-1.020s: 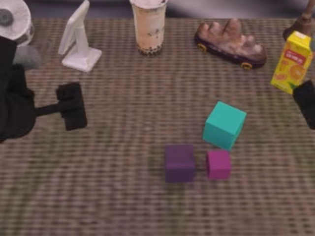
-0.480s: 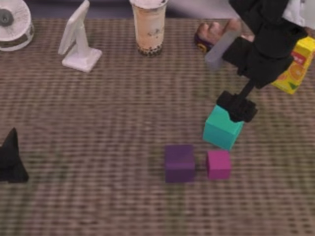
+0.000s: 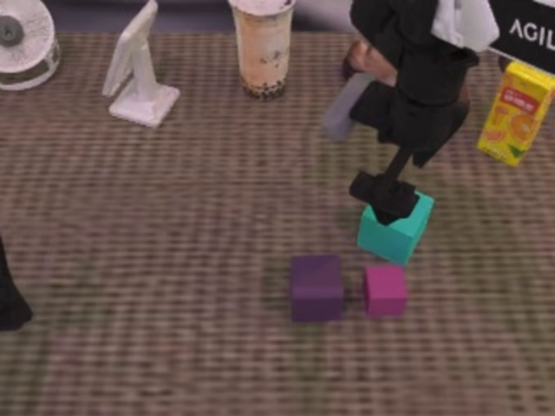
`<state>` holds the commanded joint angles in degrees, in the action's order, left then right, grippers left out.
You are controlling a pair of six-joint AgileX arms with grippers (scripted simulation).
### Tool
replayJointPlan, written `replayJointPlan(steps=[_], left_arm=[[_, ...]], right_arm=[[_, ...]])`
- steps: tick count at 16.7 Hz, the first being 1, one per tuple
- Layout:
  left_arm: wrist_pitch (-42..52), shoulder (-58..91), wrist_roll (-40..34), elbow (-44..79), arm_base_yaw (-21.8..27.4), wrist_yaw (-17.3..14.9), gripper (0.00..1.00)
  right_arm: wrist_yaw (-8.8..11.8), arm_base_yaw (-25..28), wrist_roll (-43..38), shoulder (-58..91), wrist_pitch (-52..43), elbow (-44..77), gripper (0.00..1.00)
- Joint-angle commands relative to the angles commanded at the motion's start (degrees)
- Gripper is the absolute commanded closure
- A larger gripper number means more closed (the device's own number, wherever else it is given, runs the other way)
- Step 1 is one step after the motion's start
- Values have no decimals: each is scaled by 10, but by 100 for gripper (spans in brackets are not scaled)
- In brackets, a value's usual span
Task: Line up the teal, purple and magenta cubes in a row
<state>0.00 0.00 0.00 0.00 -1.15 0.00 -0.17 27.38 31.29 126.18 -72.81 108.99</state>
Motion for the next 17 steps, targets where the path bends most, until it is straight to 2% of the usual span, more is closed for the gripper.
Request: replayJointPlan(steps=[5,12,17], left_arm=[[0,0,0,0,0,0,0],[0,0,0,0,0,0,0],[0,0,0,0,0,0,0]], right_arm=[[0,-2,0,2,10,-9,0],[0,1,-1,41,162,-118,0],[0,1,-2,47,178,-131,0]])
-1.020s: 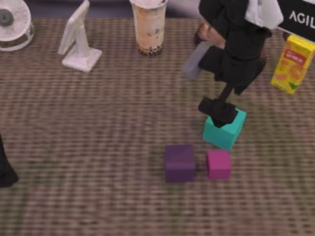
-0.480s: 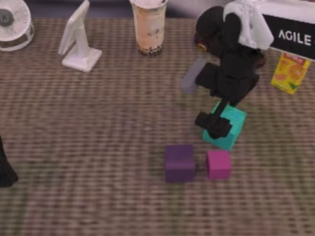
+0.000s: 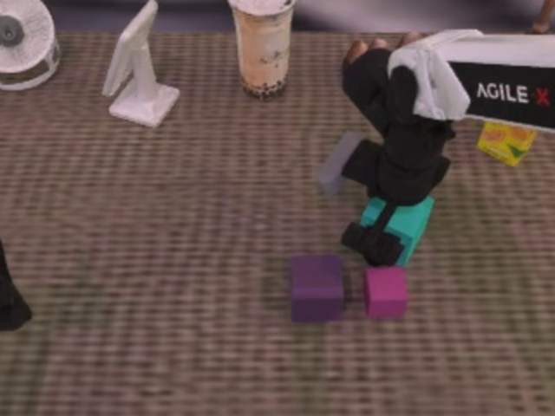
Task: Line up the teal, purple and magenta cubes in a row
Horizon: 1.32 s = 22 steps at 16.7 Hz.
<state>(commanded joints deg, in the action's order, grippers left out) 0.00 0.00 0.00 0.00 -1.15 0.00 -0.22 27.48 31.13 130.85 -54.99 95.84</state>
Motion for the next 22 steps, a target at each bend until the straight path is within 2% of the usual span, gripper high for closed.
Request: replayJointPlan(steps=[13,22], left_arm=[[0,0,0,0,0,0,0],[0,0,0,0,0,0,0]], right_arm=[[0,0,0,0,0,0,98],[2,-1,-2,-8,-4,0,100]])
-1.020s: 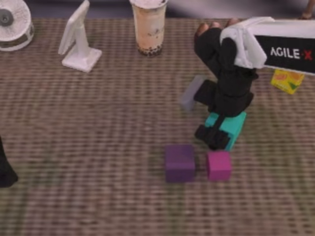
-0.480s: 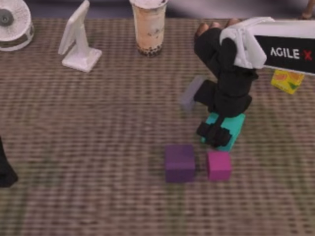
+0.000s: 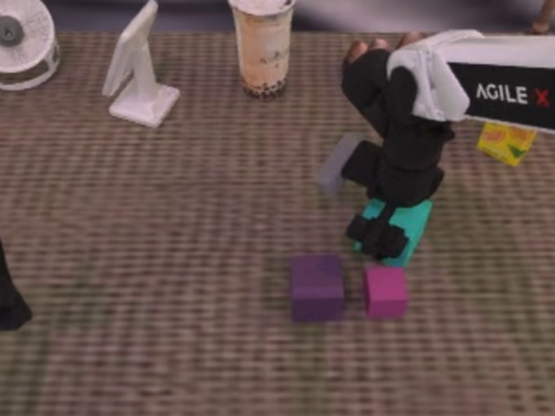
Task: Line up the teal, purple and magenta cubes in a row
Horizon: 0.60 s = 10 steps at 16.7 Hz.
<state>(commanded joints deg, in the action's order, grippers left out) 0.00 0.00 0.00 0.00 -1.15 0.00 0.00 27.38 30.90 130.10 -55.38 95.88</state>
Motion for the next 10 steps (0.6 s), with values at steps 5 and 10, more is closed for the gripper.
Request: replayJointPlan(steps=[5,10], left_arm=[[0,0,0,0,0,0,0],[0,0,0,0,0,0,0]], right_arm=[[0,2,0,-15,-61,45,100],[0,5,1,-39,-137,97,100]])
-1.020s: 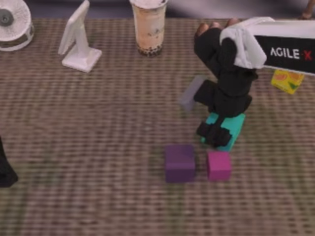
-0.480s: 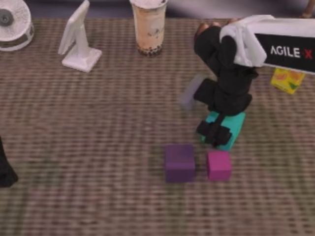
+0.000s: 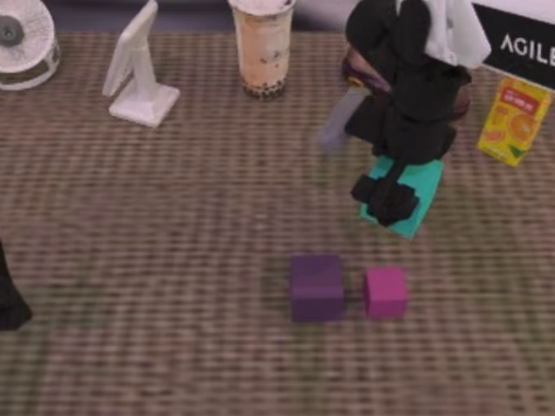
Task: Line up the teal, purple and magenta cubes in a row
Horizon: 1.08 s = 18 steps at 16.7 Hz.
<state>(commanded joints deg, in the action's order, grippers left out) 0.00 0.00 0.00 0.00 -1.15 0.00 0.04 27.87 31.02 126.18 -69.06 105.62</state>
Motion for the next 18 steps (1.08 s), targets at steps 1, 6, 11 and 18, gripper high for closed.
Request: replayJointPlan(steps=[1,6,11,18], left_arm=[[0,0,0,0,0,0,0],[0,0,0,0,0,0,0],[0,0,0,0,0,0,0],[0,0,0,0,0,0,0]], right_arm=[[0,0,0,0,0,0,100],[0,8,2,16,-12,20,100],[-1,76,16,105,-95,175,100],[-2,203,40,257,-246,506,100]])
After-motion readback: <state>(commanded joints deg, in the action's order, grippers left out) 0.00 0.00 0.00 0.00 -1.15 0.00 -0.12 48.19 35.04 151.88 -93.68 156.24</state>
